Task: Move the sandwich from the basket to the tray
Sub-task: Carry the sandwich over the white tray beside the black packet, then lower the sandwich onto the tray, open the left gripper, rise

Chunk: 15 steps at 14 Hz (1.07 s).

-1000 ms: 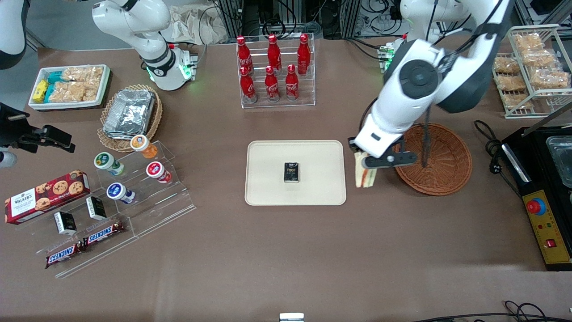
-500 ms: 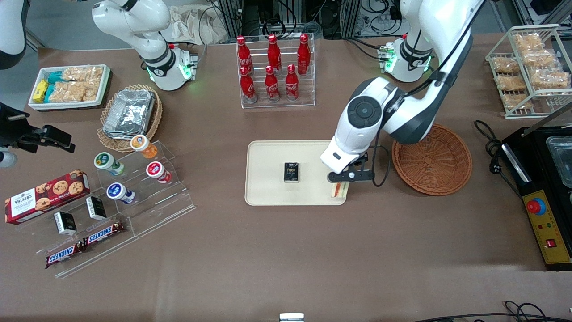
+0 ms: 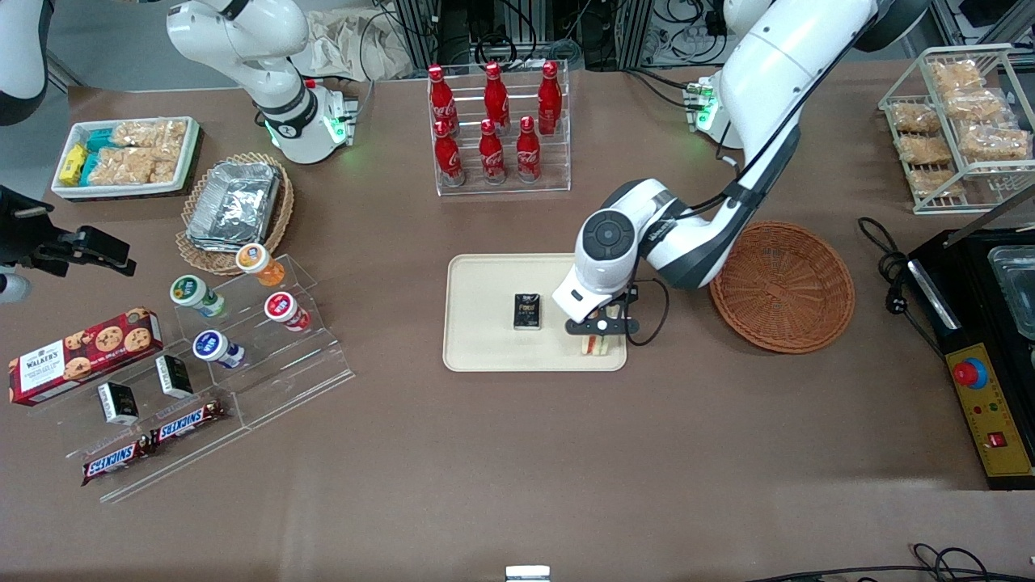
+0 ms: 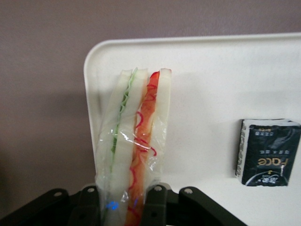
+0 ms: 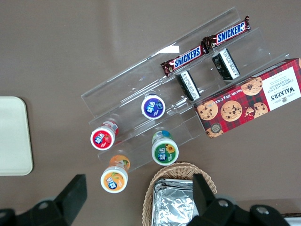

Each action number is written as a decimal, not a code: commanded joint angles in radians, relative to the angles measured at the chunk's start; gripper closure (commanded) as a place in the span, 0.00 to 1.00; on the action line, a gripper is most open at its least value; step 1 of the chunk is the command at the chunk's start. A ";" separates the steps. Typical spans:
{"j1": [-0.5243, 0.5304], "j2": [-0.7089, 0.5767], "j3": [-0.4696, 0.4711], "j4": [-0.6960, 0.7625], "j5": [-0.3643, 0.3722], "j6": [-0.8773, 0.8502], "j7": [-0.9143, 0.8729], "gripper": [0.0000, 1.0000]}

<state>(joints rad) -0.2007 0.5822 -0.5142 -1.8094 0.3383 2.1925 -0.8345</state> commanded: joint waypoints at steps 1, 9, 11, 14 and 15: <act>-0.009 0.005 0.005 -0.016 0.034 0.013 -0.032 1.00; -0.003 -0.022 0.005 -0.010 0.042 0.003 -0.064 0.00; 0.012 -0.083 0.005 -0.001 0.036 -0.042 -0.069 0.00; 0.059 -0.185 0.003 0.070 0.015 -0.156 -0.061 0.00; 0.081 -0.229 0.002 0.091 -0.020 -0.196 -0.057 0.00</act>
<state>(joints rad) -0.1592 0.4516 -0.5094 -1.7412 0.3537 2.0753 -0.8856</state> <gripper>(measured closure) 0.000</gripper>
